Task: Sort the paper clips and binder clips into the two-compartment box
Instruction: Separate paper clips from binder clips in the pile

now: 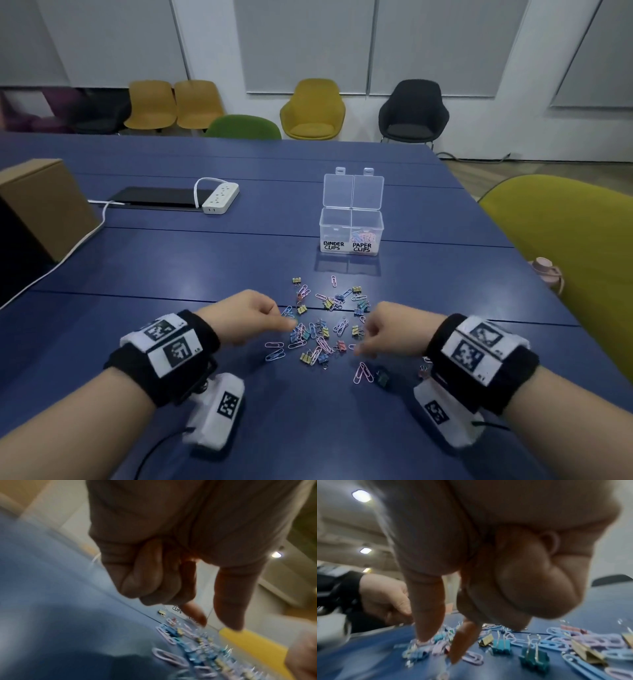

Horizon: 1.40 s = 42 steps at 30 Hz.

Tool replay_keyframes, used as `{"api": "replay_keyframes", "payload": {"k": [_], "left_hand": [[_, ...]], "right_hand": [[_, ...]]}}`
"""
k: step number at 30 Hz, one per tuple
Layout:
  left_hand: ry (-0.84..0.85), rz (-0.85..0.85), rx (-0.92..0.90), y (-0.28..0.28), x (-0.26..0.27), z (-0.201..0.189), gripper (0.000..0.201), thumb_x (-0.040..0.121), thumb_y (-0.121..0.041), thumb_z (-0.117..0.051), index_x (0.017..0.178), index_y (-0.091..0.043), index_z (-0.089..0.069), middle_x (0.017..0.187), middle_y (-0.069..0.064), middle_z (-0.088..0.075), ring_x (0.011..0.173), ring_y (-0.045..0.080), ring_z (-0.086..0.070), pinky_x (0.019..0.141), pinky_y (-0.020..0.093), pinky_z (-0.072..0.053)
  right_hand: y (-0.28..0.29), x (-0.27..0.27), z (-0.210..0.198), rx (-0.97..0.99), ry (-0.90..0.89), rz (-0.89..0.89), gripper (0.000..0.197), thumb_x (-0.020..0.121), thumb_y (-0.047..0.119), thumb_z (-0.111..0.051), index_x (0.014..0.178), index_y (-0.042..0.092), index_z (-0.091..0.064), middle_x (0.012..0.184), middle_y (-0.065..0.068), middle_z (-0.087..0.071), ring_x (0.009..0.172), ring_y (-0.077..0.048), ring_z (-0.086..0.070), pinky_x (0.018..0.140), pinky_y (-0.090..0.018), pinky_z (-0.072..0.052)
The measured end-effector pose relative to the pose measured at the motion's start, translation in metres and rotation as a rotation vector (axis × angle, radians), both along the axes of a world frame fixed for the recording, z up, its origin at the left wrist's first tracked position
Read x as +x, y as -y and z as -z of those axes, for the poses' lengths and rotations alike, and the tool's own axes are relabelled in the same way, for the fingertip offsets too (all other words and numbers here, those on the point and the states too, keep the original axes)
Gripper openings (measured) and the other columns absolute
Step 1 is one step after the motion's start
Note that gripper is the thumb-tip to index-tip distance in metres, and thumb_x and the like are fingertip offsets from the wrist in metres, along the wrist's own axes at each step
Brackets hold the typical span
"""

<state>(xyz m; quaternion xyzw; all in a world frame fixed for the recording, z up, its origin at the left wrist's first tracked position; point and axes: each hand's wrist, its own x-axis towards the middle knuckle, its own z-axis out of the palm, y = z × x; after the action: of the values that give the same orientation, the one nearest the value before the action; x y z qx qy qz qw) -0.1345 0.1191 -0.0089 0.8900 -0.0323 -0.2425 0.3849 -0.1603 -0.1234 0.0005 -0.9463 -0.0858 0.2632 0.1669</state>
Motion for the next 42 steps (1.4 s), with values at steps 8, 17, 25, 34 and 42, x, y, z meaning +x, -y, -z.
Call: {"api": "replay_keyframes", "payload": {"k": [8,17,25,34,42], "left_hand": [[0.181,0.264,0.505,0.009,-0.012,0.003,0.017,0.071,-0.035,-0.076,0.074,-0.021,-0.067,0.069,-0.008,-0.061,0.057,0.004,-0.05,0.052,0.017,-0.039],[0.212,0.354,0.598,0.014,-0.011,0.01,0.021,0.076,-0.024,-0.067,0.061,-0.023,-0.052,0.072,-0.006,-0.058,0.07,0.013,-0.052,0.056,0.019,-0.038],[0.182,0.335,0.534,0.015,-0.01,0.006,0.014,0.087,-0.027,-0.055,0.076,-0.02,-0.05,0.076,-0.001,-0.054,0.068,0.016,-0.046,0.059,0.023,-0.037],[-0.464,-0.344,-0.708,0.023,0.013,-0.001,0.02,0.086,-0.014,-0.037,0.066,-0.018,-0.039,0.056,0.0,-0.034,0.042,0.011,-0.023,0.036,0.016,-0.013],[-0.528,-0.466,-0.937,0.052,0.065,-0.02,0.02,0.084,-0.004,-0.035,0.067,-0.011,-0.043,0.057,0.004,-0.044,0.039,0.013,-0.04,0.03,0.013,-0.026]], "right_hand": [[-0.019,-0.004,0.011,-0.287,0.105,-0.138,0.048,0.075,0.037,-0.071,0.053,0.012,-0.037,0.053,-0.003,-0.036,0.047,-0.016,-0.035,0.044,-0.021,-0.027],[-0.033,-0.005,0.013,-0.283,0.12,-0.151,0.031,0.077,0.013,-0.061,0.056,0.012,-0.038,0.055,-0.004,-0.038,0.048,-0.018,-0.037,0.044,-0.02,-0.031],[-0.036,0.001,0.013,-0.297,0.09,-0.254,0.037,0.082,0.017,-0.059,0.054,0.01,-0.036,0.054,-0.006,-0.034,0.046,-0.019,-0.033,0.044,-0.02,-0.028],[-0.004,0.017,0.014,-0.002,-0.029,-0.101,0.015,0.078,0.022,-0.055,0.065,0.017,-0.051,0.062,-0.003,-0.049,0.057,-0.019,-0.044,0.055,-0.024,-0.039],[0.04,0.045,0.008,1.116,-0.243,0.648,0.028,0.083,-0.008,-0.045,0.066,0.013,-0.043,0.06,-0.006,-0.054,0.043,-0.009,-0.029,0.039,-0.015,-0.018]]}}
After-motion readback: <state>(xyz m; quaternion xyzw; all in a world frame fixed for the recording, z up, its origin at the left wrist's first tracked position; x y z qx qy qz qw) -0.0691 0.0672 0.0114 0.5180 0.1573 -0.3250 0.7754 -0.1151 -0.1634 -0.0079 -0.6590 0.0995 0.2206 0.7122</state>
